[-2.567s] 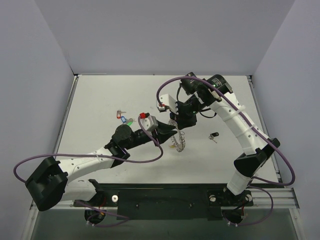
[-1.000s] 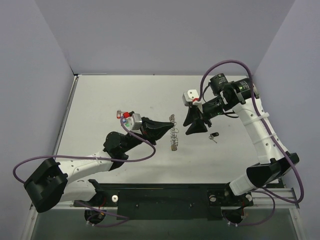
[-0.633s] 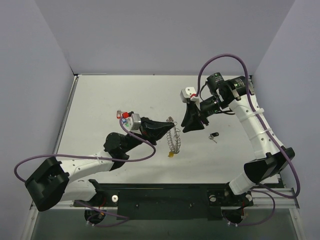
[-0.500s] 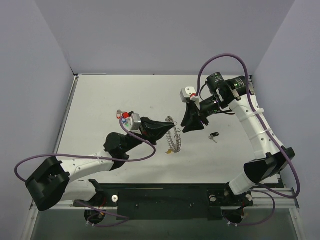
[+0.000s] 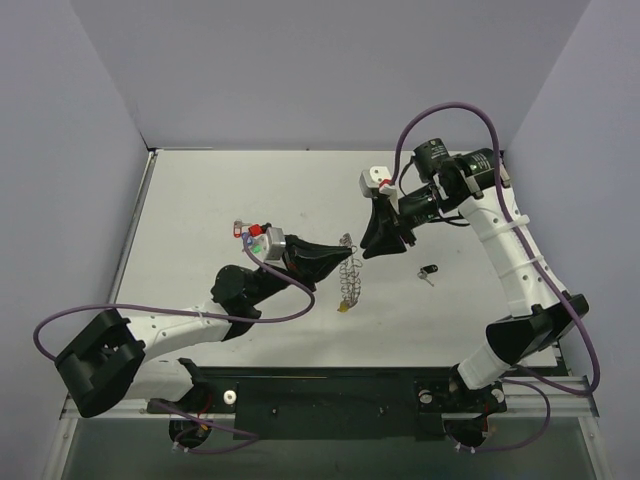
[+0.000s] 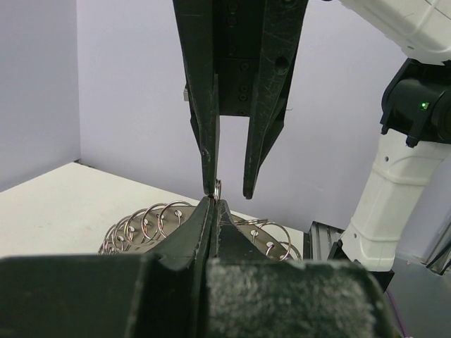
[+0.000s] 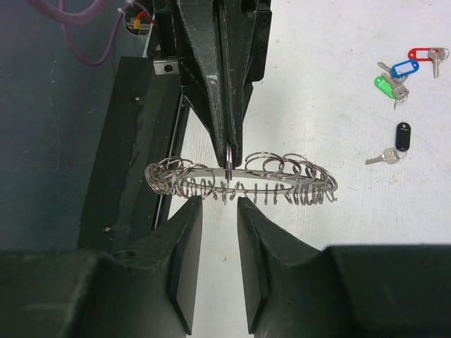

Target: Put the keys on the keyring

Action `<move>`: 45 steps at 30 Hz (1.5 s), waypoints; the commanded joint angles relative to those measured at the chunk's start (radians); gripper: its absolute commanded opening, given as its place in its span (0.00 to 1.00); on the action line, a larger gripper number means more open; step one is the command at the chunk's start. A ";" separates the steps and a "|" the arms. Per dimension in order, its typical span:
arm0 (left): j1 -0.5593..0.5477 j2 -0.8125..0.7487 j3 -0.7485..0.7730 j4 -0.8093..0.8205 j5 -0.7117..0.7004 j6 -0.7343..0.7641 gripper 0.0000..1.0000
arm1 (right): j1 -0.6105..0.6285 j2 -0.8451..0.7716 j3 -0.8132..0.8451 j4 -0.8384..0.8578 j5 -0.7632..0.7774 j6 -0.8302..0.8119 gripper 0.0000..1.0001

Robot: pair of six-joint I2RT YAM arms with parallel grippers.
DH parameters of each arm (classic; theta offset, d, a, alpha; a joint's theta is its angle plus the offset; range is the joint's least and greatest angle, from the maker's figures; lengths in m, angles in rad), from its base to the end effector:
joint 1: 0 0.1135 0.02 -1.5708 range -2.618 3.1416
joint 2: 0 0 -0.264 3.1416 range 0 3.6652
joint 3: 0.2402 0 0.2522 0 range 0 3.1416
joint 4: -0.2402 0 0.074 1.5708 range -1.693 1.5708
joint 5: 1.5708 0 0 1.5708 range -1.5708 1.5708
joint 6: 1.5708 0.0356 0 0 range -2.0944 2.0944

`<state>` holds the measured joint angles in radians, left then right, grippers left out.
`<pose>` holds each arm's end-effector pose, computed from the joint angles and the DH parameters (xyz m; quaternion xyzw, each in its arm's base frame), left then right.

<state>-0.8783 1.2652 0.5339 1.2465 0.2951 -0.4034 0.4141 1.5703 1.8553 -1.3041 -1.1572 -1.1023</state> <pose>0.1561 -0.2044 0.2996 0.2406 0.4543 -0.5703 0.6407 0.2472 0.1443 0.4287 -0.6621 0.4825 0.4184 0.3922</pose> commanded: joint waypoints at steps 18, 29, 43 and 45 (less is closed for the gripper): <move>-0.017 -0.004 0.020 0.110 -0.004 0.002 0.00 | 0.066 0.042 0.021 0.016 -0.002 0.042 0.06; -0.019 -0.013 0.012 0.082 -0.024 -0.017 0.00 | 0.089 -0.001 -0.004 0.032 0.060 0.082 0.00; -0.016 -0.041 0.000 -0.022 0.013 -0.075 0.35 | 0.086 -0.053 -0.114 0.203 0.117 0.308 0.00; -0.014 -0.050 0.000 -0.050 0.021 -0.071 0.37 | 0.086 -0.058 -0.126 0.210 0.117 0.318 0.00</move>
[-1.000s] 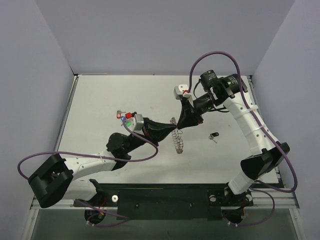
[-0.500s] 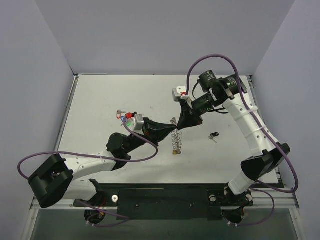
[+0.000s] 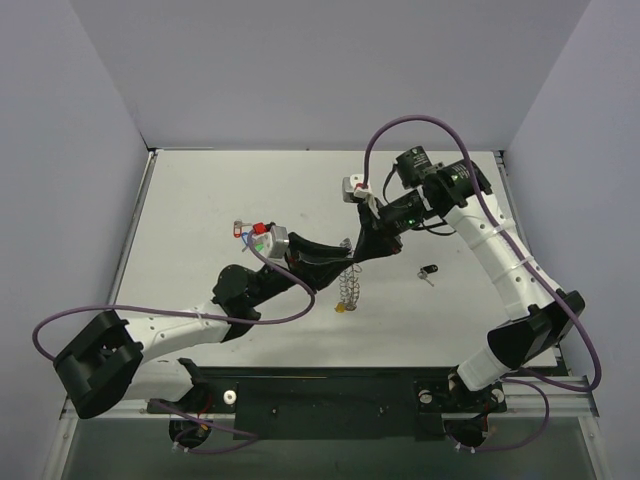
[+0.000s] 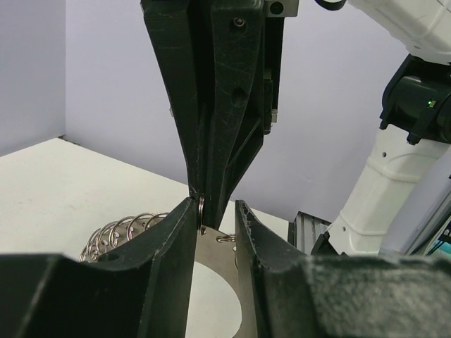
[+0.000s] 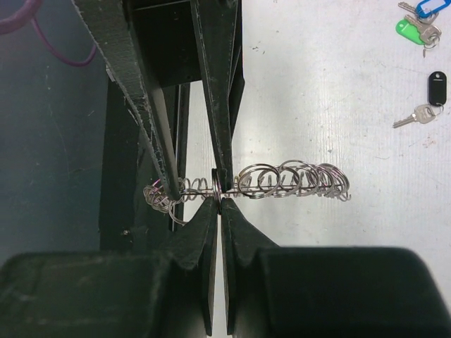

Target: Put the keys on the keyring

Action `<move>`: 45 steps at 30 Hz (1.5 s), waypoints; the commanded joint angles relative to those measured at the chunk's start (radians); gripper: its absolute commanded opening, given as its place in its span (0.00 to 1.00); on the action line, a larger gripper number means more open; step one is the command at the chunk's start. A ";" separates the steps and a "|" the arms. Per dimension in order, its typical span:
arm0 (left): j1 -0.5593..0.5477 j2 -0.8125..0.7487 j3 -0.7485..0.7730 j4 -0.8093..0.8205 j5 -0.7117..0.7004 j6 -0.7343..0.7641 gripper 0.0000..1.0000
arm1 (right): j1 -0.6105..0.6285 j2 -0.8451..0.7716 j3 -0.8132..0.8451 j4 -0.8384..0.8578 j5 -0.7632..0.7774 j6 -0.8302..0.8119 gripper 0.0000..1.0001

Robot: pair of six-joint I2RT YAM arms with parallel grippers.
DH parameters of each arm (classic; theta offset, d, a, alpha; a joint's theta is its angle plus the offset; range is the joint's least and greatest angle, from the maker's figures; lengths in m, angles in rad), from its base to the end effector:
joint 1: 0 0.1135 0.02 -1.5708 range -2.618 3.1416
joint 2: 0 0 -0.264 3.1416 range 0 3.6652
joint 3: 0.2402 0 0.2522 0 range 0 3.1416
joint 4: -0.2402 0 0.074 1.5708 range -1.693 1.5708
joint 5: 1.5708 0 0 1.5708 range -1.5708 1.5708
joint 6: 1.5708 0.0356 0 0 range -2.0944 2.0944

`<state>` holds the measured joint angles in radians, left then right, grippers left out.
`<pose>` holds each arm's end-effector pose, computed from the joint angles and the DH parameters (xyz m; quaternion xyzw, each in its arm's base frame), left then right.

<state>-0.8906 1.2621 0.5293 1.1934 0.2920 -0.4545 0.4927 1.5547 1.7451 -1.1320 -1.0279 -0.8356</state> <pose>0.1548 -0.2077 0.2938 0.2335 0.4823 -0.5838 0.6099 0.2493 0.1684 0.4080 -0.6302 0.5583 0.4147 0.3453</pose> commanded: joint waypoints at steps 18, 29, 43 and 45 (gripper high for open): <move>0.105 -0.254 0.221 -0.853 0.256 0.319 0.61 | 0.072 -0.002 0.019 -0.123 0.181 0.036 0.00; 0.090 -0.126 0.334 -0.842 0.297 0.356 0.47 | 0.084 0.015 0.033 -0.166 0.200 0.030 0.00; 0.035 -0.046 0.330 -0.741 0.309 0.312 0.38 | 0.086 0.019 0.037 -0.181 0.189 0.013 0.00; 0.033 -0.040 0.330 -0.739 0.305 0.313 0.36 | 0.086 0.018 0.033 -0.180 0.187 0.012 0.00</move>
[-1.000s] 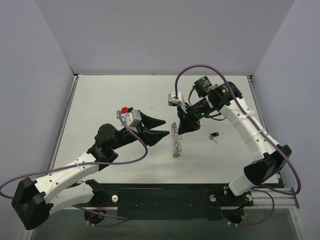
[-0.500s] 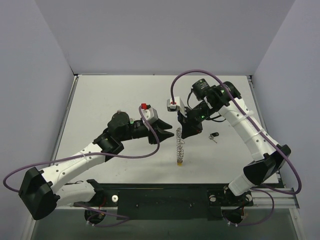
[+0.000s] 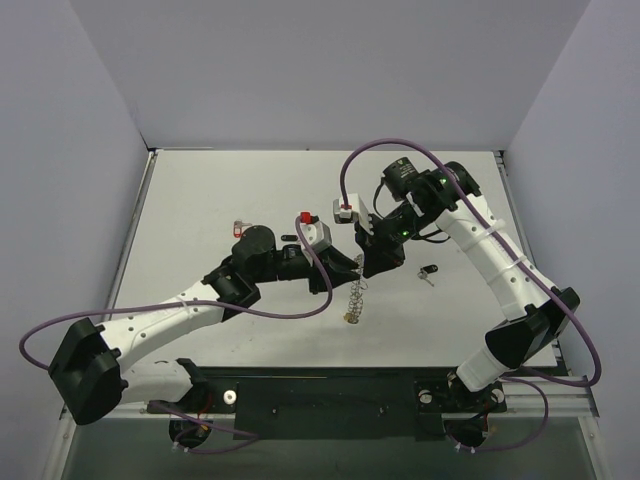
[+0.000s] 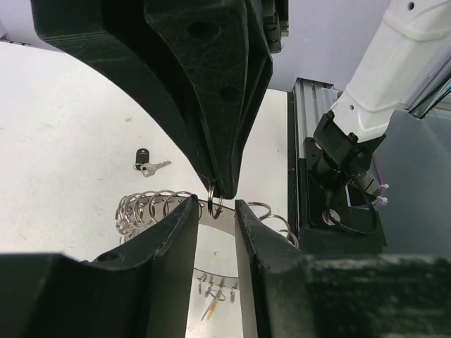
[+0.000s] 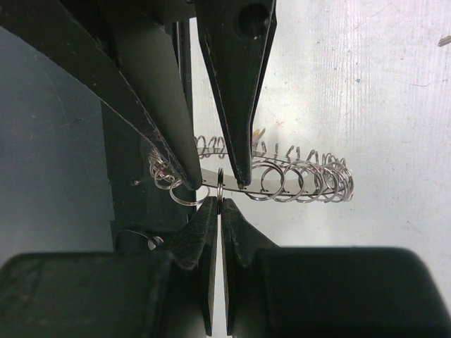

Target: Put the keys on the keyring

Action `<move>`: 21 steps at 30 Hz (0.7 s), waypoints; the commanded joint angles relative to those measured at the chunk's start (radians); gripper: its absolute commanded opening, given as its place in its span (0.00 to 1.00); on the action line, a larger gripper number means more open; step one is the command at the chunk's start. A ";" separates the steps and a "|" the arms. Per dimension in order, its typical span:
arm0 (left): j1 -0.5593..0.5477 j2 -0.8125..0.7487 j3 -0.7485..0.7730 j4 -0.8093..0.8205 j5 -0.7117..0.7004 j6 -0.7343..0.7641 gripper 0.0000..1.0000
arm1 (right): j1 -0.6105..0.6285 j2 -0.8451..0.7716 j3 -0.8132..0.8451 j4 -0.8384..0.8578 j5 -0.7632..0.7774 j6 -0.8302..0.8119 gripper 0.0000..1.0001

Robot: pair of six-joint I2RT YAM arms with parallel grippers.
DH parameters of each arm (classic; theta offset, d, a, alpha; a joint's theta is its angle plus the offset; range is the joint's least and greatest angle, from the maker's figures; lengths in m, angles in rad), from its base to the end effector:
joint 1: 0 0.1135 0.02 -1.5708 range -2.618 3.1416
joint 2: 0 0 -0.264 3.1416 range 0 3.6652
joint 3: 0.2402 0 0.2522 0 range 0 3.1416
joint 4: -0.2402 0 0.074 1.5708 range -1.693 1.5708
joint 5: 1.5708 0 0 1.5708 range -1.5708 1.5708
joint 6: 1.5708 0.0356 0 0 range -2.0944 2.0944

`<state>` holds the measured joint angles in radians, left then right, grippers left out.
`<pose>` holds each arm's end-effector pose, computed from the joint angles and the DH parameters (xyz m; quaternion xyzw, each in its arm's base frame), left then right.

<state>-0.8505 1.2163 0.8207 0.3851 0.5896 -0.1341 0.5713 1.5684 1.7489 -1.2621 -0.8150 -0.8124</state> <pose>0.1705 -0.2243 0.3210 0.4299 0.5653 -0.5001 0.4955 0.2348 0.1818 0.3936 -0.6422 0.6247 0.3550 0.2670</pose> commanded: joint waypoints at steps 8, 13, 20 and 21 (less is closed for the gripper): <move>-0.010 0.015 0.043 0.066 0.001 -0.006 0.25 | 0.007 0.001 0.029 -0.049 -0.029 -0.013 0.00; -0.010 0.025 0.049 0.060 0.012 -0.006 0.06 | 0.007 0.001 0.029 -0.051 -0.032 -0.010 0.00; -0.009 -0.027 -0.073 0.286 -0.076 -0.132 0.00 | -0.037 -0.022 0.029 -0.036 -0.076 -0.016 0.28; -0.009 -0.044 -0.128 0.349 -0.098 -0.153 0.00 | -0.074 -0.030 0.029 -0.036 -0.096 -0.028 0.35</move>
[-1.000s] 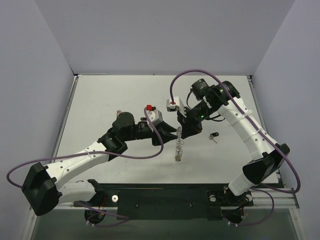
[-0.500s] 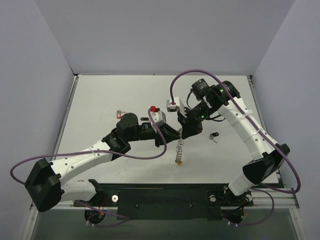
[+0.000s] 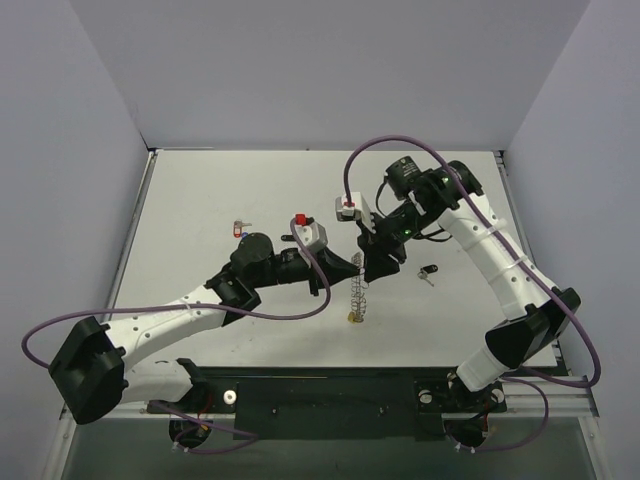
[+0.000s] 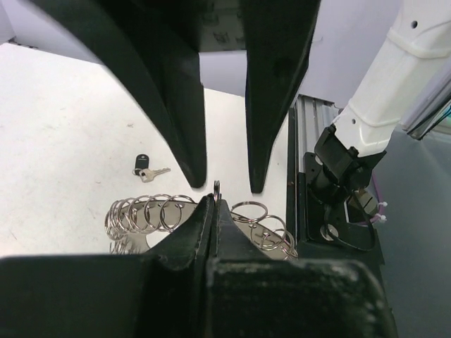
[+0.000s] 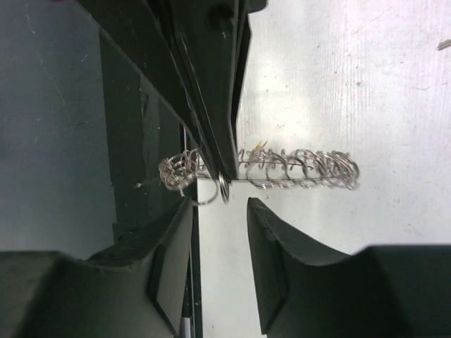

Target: Put the keys on the keyring

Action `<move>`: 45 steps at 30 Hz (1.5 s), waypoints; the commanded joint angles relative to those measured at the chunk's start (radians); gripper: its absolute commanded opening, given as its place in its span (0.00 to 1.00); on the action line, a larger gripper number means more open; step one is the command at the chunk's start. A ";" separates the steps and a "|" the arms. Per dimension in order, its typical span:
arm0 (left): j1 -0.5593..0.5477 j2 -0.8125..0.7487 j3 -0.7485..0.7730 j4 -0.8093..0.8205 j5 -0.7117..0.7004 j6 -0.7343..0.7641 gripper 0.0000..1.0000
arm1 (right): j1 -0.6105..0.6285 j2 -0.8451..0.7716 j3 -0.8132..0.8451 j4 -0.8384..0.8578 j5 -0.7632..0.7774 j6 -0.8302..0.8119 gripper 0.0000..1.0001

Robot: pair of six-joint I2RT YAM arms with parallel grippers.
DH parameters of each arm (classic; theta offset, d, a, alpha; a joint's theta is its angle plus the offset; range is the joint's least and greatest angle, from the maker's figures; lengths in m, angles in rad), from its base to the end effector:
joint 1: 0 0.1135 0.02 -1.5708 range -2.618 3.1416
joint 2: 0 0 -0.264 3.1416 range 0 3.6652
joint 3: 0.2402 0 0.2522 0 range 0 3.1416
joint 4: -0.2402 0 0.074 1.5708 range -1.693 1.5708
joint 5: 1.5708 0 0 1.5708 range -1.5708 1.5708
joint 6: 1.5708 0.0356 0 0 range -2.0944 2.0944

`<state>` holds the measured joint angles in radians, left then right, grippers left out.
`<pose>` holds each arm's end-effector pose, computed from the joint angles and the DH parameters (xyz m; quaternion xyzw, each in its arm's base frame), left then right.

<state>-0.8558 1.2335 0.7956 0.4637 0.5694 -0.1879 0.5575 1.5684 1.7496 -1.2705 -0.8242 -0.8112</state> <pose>0.1716 -0.2269 0.3158 0.4096 0.5669 -0.5126 0.4981 0.2365 0.1782 0.3936 -0.6365 0.6291 0.3582 0.2659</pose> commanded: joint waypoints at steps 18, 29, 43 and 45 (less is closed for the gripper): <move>-0.028 -0.057 -0.246 0.771 -0.204 -0.245 0.00 | -0.154 -0.102 -0.079 0.126 -0.375 -0.261 0.48; -0.034 -0.035 -0.236 0.776 -0.194 -0.243 0.00 | -0.103 -0.082 -0.059 0.132 -0.372 -0.214 0.33; -0.035 -0.032 -0.237 0.774 -0.204 -0.240 0.00 | -0.071 -0.090 -0.093 0.166 -0.369 -0.158 0.12; -0.037 -0.034 -0.234 0.774 -0.207 -0.239 0.00 | -0.062 -0.088 -0.093 0.169 -0.366 -0.157 0.11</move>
<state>-0.8848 1.2064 0.5137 1.1416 0.3695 -0.4156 0.4789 1.4876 1.6627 -1.1107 -1.1507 -0.9771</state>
